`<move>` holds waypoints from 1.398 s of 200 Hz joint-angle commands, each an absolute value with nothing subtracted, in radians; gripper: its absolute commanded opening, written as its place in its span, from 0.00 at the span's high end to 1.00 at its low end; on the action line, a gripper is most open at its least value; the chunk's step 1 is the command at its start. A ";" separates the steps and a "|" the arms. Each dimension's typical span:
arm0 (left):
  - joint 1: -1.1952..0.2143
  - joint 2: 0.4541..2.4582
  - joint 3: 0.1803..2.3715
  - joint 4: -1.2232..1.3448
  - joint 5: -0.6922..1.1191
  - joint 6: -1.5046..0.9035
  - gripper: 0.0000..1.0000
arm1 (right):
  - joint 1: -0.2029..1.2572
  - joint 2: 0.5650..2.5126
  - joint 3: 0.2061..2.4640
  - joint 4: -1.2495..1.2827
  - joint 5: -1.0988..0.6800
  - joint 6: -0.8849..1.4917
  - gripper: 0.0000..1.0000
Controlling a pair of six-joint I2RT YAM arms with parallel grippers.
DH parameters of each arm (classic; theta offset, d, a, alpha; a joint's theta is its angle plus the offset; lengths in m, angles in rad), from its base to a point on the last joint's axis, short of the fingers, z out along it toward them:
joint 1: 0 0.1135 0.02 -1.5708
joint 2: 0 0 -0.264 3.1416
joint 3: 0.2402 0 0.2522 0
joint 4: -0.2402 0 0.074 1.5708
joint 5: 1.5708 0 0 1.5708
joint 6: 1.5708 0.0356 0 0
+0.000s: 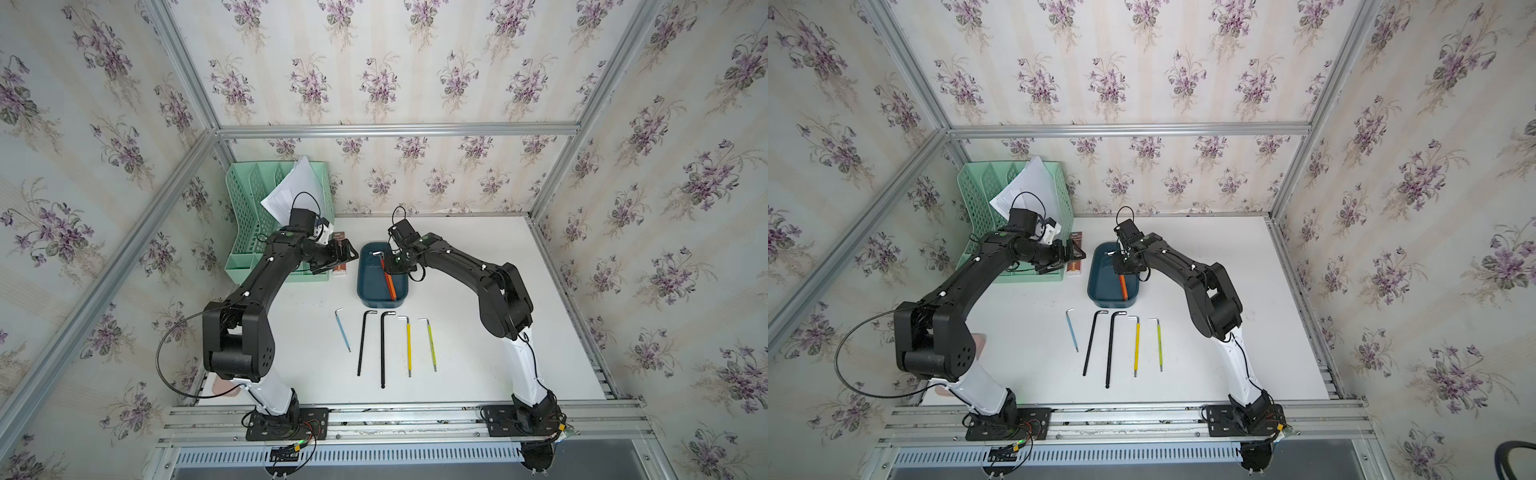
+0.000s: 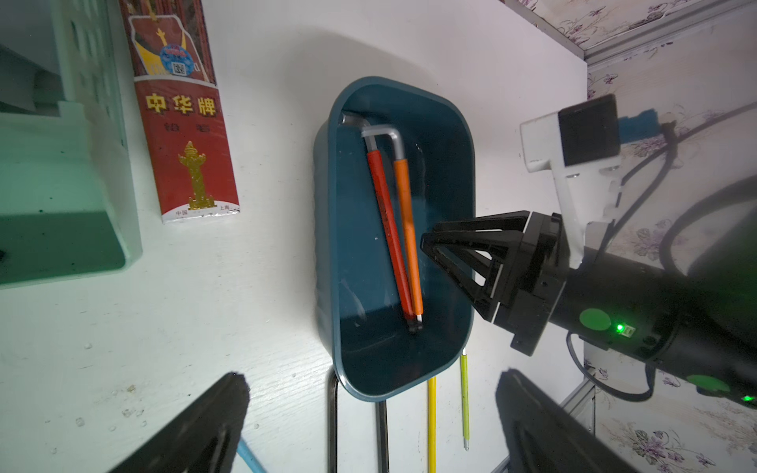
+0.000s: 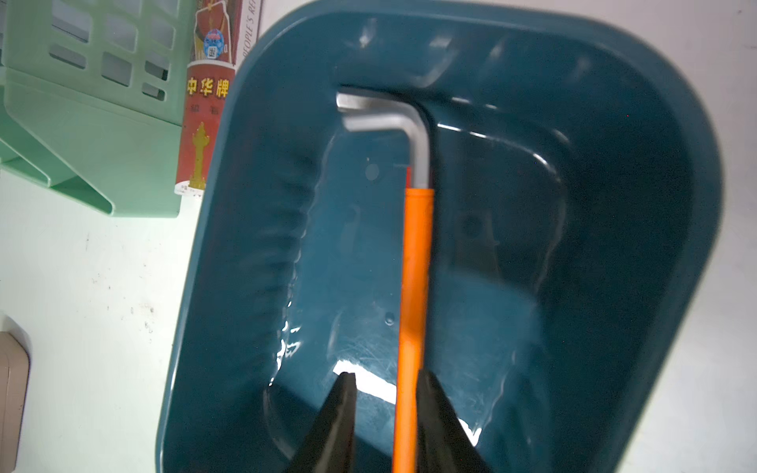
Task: Put the hex key on the desktop into the storage box
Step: Place the Allen key in the storage box, then pick up the Allen key from the center of the board.
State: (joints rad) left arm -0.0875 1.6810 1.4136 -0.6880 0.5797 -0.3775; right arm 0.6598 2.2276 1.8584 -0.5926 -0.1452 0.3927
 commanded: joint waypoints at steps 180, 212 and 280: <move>-0.172 1.576 1.370 -0.637 0.513 -0.253 0.01 | 0.662 1.422 1.134 -0.446 0.109 0.383 0.62; -0.178 1.588 1.375 -0.629 0.523 -0.261 0.01 | 0.661 1.288 0.968 -0.456 0.148 0.412 0.61; -0.198 1.629 1.401 -0.654 0.532 -0.278 0.01 | 0.661 1.318 0.813 -0.487 0.099 0.536 0.61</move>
